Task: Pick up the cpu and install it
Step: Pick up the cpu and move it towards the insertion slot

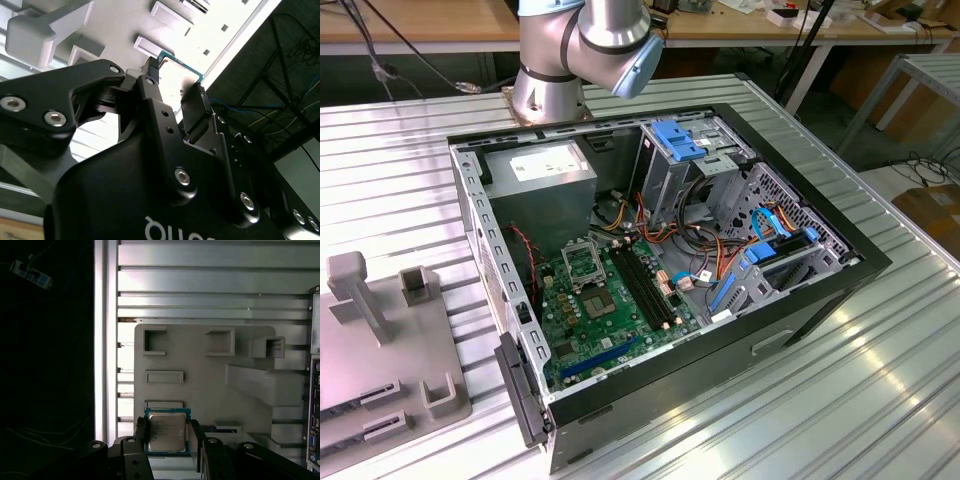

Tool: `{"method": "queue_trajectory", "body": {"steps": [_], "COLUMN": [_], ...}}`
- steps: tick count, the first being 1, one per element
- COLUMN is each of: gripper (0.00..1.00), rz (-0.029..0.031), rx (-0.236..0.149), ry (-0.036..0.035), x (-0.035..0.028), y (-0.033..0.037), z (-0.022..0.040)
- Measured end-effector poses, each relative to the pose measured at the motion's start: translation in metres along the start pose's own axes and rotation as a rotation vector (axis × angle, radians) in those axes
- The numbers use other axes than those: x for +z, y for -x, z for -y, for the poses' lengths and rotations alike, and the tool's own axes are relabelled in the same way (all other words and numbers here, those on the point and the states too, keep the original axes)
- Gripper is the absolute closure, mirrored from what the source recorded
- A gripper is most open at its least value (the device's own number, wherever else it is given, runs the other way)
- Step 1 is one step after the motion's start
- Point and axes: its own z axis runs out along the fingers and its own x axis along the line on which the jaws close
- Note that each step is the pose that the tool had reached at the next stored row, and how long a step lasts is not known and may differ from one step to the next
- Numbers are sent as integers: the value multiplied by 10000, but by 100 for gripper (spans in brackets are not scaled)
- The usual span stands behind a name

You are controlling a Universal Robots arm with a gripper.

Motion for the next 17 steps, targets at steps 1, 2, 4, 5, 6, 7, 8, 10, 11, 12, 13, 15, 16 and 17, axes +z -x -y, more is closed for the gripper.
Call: {"method": "queue_trajectory", "body": {"steps": [1,2,4,5,6,7,8,10,11,12,13,15,16,17], "gripper": [56,56,56,56,56,56,56,56,56,56,56,56,56,56], "rz": [-1,0,0,0,0,0,-1,0,1,1,2,1,0,0], "rx": [0,0,0,0,0,0,0,0,0,0,0,0,0,0], "ry": [0,0,0,0,0,0,-1,0,1,1,2,1,1,0], "x": [-10,-21,-42,-52,-66,-76,-91,-109,-116,-120,-121,-122,-124,-125], "y": [0,-1,-1,-1,-2,-2,-3,-3,-4,-4,-3,-3,-4,-4], "z": [0,0,0,0,0,0,0,0,0,0,0,0,0,0]}}
